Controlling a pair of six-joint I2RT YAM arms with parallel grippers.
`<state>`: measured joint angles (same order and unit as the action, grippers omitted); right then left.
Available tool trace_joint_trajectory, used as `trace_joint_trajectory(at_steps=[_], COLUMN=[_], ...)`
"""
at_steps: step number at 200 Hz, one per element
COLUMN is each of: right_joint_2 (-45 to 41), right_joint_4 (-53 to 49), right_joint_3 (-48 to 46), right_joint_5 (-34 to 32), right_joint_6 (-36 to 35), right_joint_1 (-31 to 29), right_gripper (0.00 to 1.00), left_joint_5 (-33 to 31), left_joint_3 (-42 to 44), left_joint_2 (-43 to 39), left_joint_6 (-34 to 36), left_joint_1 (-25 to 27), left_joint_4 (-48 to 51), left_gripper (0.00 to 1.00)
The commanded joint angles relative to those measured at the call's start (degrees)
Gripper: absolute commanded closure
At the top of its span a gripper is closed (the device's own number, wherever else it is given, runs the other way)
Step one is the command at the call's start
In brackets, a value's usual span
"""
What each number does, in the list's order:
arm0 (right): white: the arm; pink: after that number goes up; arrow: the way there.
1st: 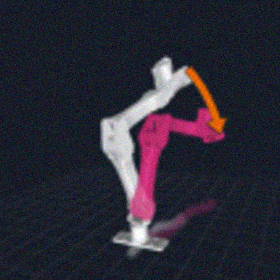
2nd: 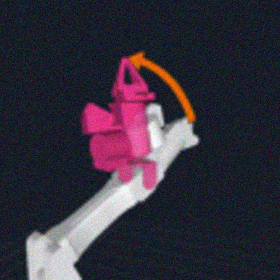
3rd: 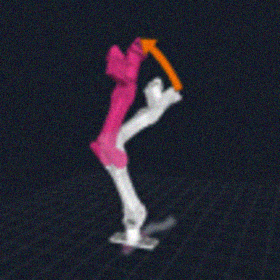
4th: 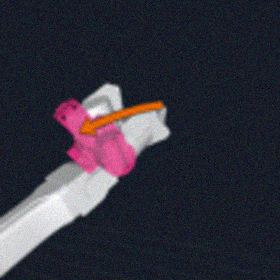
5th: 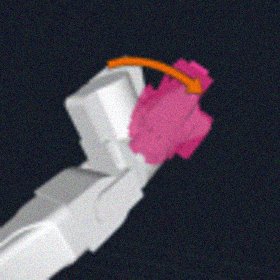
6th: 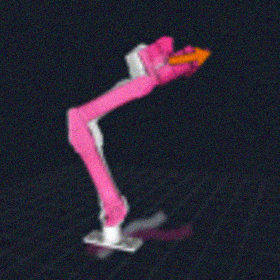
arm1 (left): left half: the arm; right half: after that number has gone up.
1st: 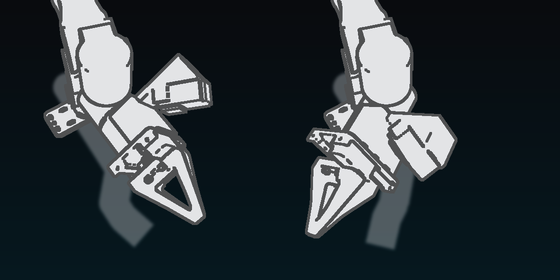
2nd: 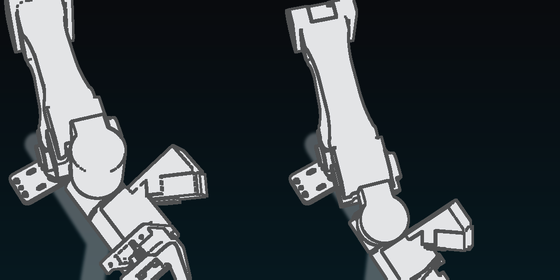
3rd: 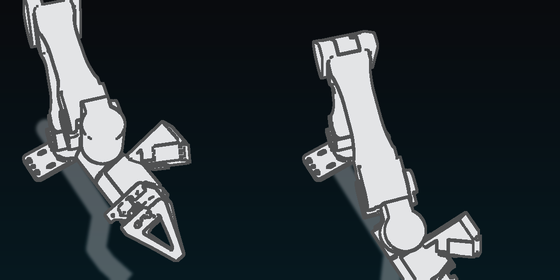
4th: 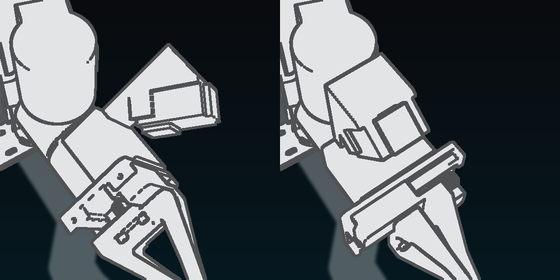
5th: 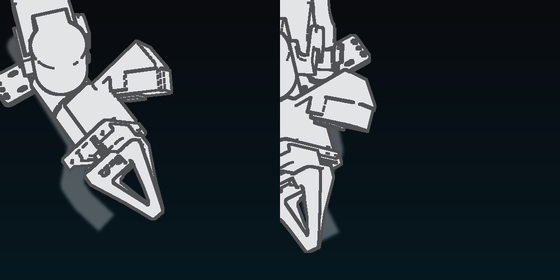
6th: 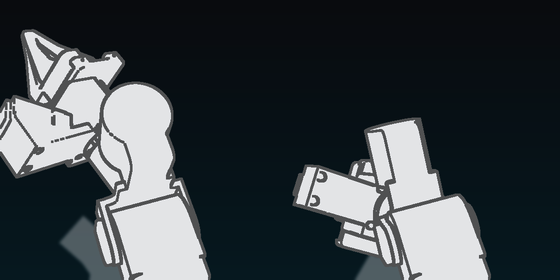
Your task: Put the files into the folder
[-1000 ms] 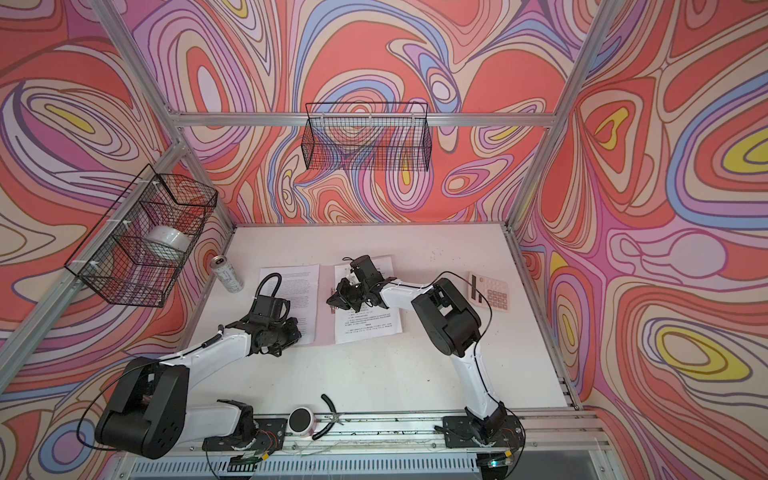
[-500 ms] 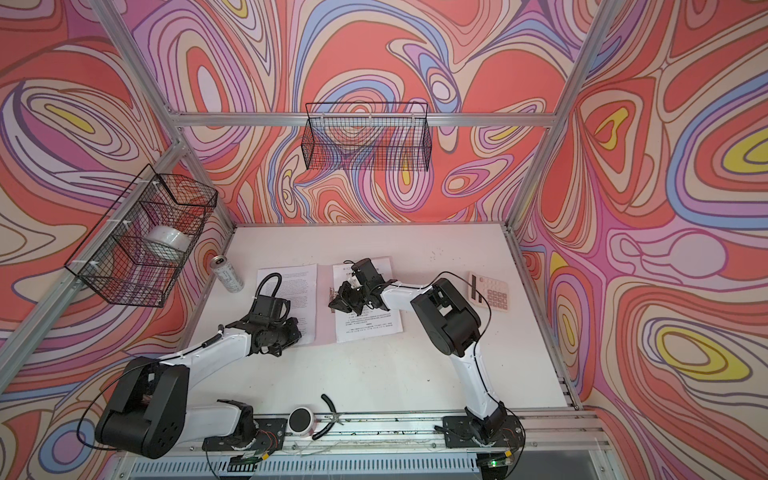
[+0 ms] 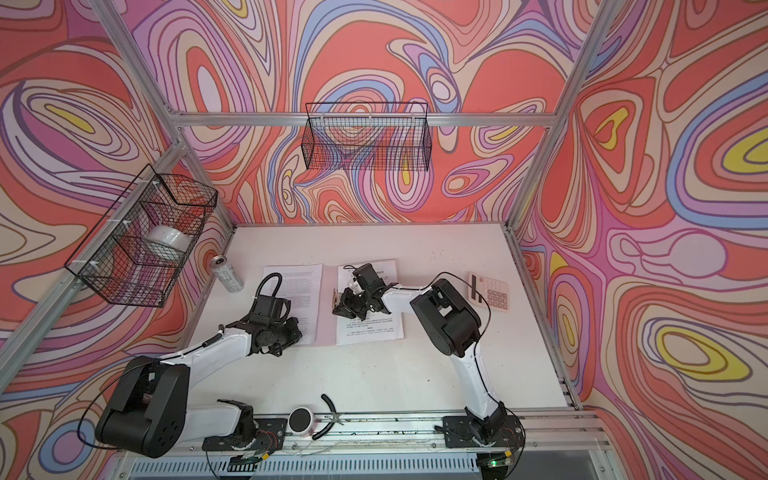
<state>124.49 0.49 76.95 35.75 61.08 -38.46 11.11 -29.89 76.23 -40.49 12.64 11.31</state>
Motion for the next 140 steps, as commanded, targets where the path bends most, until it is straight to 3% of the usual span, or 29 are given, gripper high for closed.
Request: trace_joint_trajectory(at_steps=[1,86,140], right_joint_2=[2.16,4.26,6.36], right_joint_4=[-11.56,-18.33,-18.71], right_joint_3=[-1.05,1.71,3.17], right_joint_5=[-6.61,-11.61,-11.18], right_joint_6=[-3.25,-8.49,-9.03], right_joint_1=[-0.21,-0.17,-0.96], right_gripper=[1.00,1.00,1.00], left_joint_5=[-0.99,-1.12,-0.81], left_joint_3=[0.97,0.92,0.89], left_joint_2=[1.82,2.41,3.12], left_joint_6=[0.84,0.83,1.07], left_joint_1=[-0.34,-0.34,-0.34], left_joint_4=[4.13,4.10,4.10], left_gripper=[0.98,0.98,0.98])
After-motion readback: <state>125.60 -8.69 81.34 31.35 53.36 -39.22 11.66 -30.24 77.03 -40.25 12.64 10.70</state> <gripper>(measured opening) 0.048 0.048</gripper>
